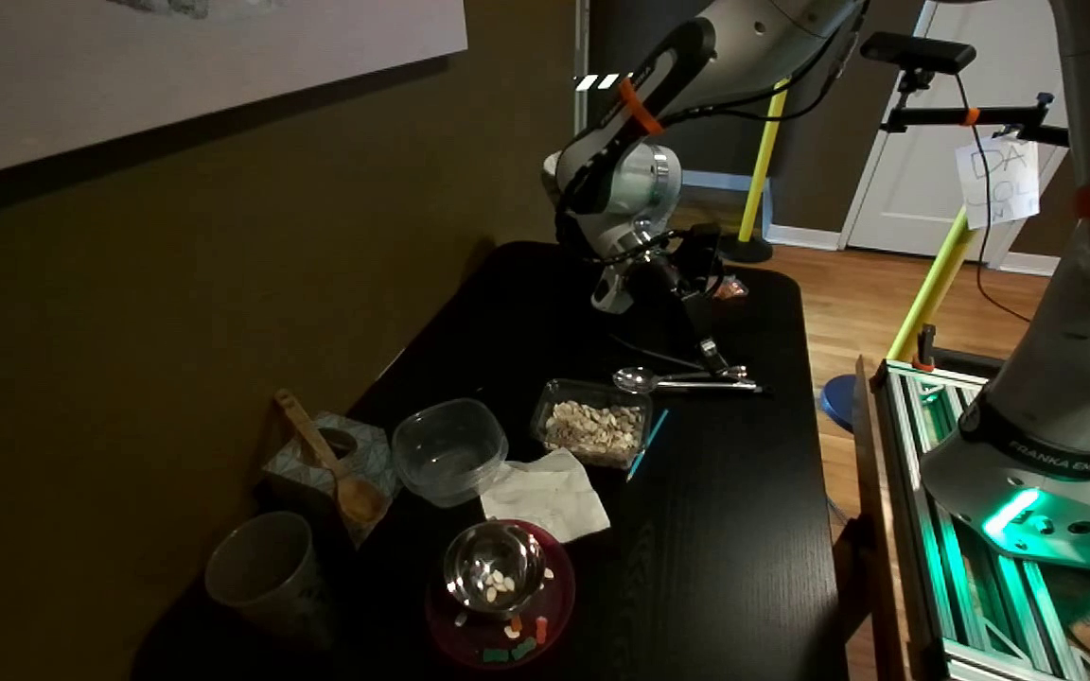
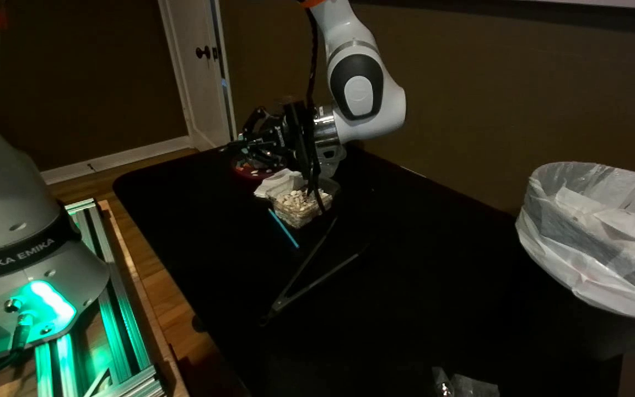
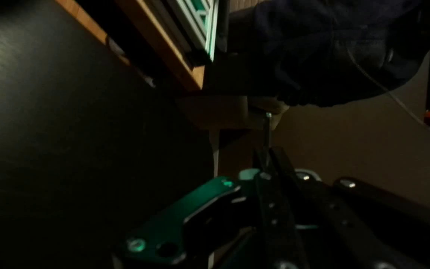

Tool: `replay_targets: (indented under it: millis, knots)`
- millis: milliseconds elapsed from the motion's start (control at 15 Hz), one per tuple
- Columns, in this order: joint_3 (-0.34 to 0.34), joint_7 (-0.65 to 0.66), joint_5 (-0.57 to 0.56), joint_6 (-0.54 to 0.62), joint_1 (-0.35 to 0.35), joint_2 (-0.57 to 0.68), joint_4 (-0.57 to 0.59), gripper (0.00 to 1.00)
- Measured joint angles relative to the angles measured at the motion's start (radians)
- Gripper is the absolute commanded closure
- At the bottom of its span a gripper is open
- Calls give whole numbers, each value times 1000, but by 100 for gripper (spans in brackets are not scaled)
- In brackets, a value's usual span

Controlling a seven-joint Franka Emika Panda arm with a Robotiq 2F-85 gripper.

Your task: Use the spoon to move some of the white objects to the silver bowl

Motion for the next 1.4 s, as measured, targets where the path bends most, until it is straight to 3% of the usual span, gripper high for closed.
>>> replay_targets:
  millis: [267, 467, 733, 1000, 1200, 1400]
  knots:
    - [3, -19, -4, -183, -22, 53, 41, 96]
    - [3, -19, 6, -203, -41, 76, 60, 99]
    - [1, 165, 79, -218, -33, 96, 67, 99]
    - [-16, 347, 160, -110, -30, 102, 108, 99]
    - [-20, 461, 168, 12, -27, 111, 151, 99]
    - [-28, 571, 154, 64, -29, 154, 205, 99]
